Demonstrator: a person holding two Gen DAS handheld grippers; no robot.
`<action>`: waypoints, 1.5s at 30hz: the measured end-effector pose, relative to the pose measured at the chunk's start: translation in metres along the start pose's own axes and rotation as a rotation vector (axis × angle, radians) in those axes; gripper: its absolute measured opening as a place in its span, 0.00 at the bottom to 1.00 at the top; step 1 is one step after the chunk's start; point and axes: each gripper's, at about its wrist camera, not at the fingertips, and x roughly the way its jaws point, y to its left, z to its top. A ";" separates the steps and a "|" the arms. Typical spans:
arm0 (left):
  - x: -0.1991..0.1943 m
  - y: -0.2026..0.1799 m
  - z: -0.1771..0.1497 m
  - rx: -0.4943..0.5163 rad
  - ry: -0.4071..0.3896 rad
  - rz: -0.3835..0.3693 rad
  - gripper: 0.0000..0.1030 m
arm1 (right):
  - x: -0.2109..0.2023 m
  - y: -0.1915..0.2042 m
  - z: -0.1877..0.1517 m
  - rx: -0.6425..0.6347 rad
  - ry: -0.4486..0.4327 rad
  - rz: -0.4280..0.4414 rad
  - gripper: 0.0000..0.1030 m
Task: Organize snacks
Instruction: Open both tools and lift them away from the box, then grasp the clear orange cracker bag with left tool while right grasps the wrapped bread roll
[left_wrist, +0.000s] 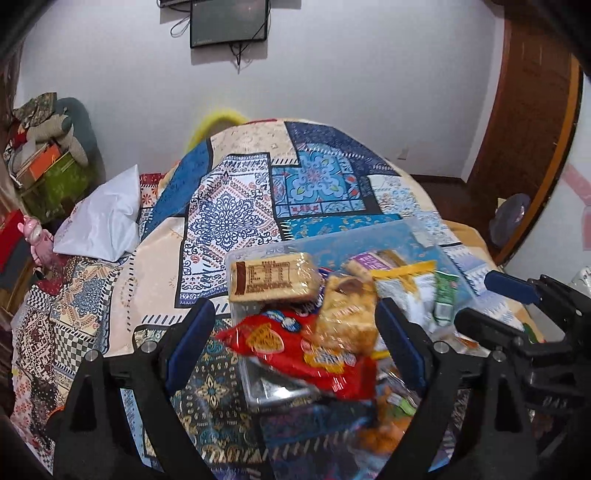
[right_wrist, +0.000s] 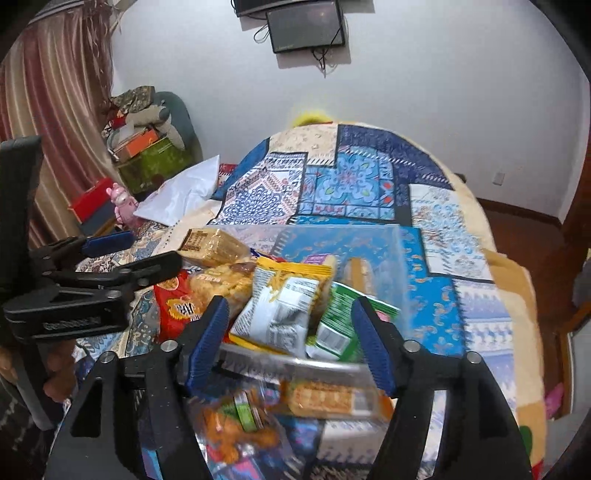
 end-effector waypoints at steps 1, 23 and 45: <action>-0.004 -0.001 -0.002 0.001 -0.003 -0.001 0.86 | -0.004 -0.002 -0.003 -0.002 0.000 -0.007 0.66; 0.010 -0.053 -0.101 0.046 0.215 -0.089 0.86 | -0.035 -0.048 -0.079 0.089 0.127 -0.081 0.66; 0.047 -0.041 -0.131 0.004 0.246 -0.089 0.72 | 0.040 -0.045 -0.070 0.102 0.214 0.000 0.38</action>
